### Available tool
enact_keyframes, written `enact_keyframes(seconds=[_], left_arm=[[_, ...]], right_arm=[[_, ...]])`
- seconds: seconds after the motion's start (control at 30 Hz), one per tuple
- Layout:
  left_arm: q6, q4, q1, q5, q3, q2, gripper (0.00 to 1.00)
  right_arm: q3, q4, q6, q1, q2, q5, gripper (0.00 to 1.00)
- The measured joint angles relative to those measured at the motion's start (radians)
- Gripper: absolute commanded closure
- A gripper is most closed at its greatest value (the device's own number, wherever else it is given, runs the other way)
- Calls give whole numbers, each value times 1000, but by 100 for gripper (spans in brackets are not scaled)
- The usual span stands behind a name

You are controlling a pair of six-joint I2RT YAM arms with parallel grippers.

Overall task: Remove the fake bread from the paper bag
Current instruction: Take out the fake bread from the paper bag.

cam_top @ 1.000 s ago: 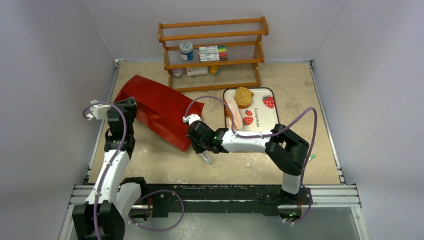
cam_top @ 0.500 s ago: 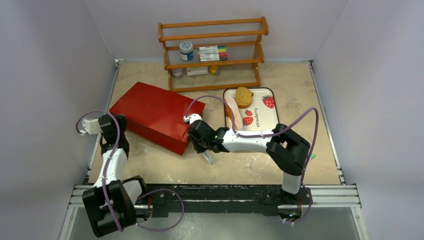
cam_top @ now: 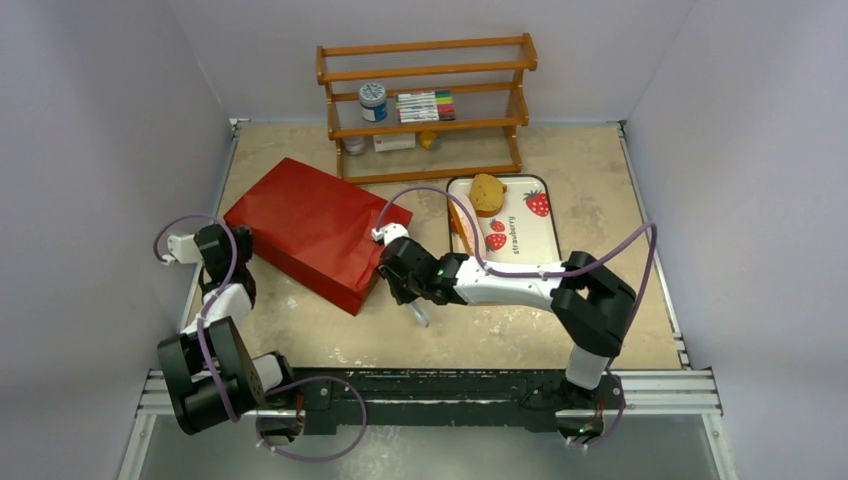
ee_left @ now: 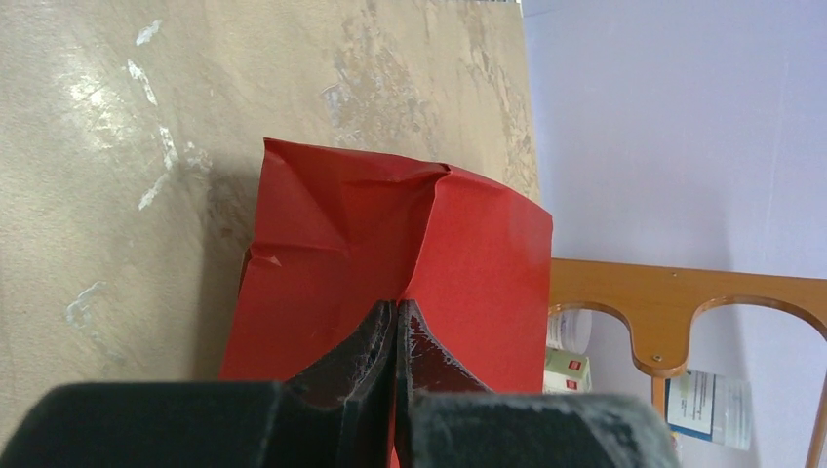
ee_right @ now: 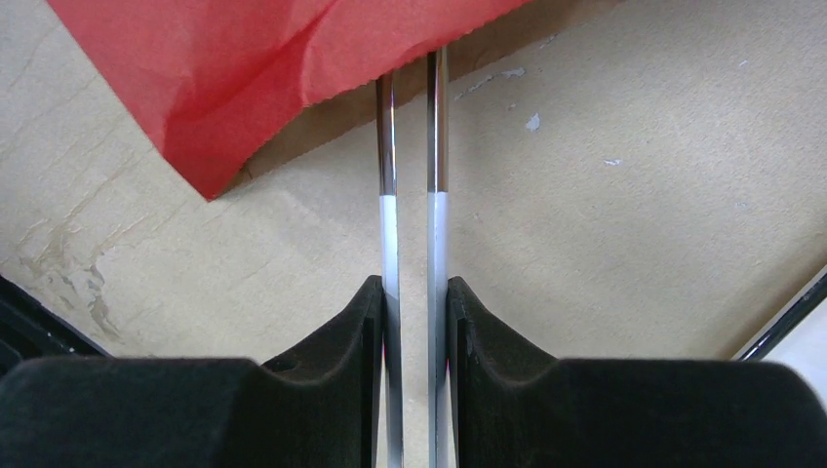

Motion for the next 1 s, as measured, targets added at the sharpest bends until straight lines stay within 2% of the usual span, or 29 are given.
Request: enact_keyframes(seconds=[0.57,0.8,1.0], left_arm=[[-42,7,7,37,57,37,100],[-66,4,9,39,65,50,100],[-82,4,9,45,68,50,100]], right_arm=[[-68,11,51,0,0,1,56],[-72,27,61,0,6,2,52],[-27,35,61,-2,86,9,52]])
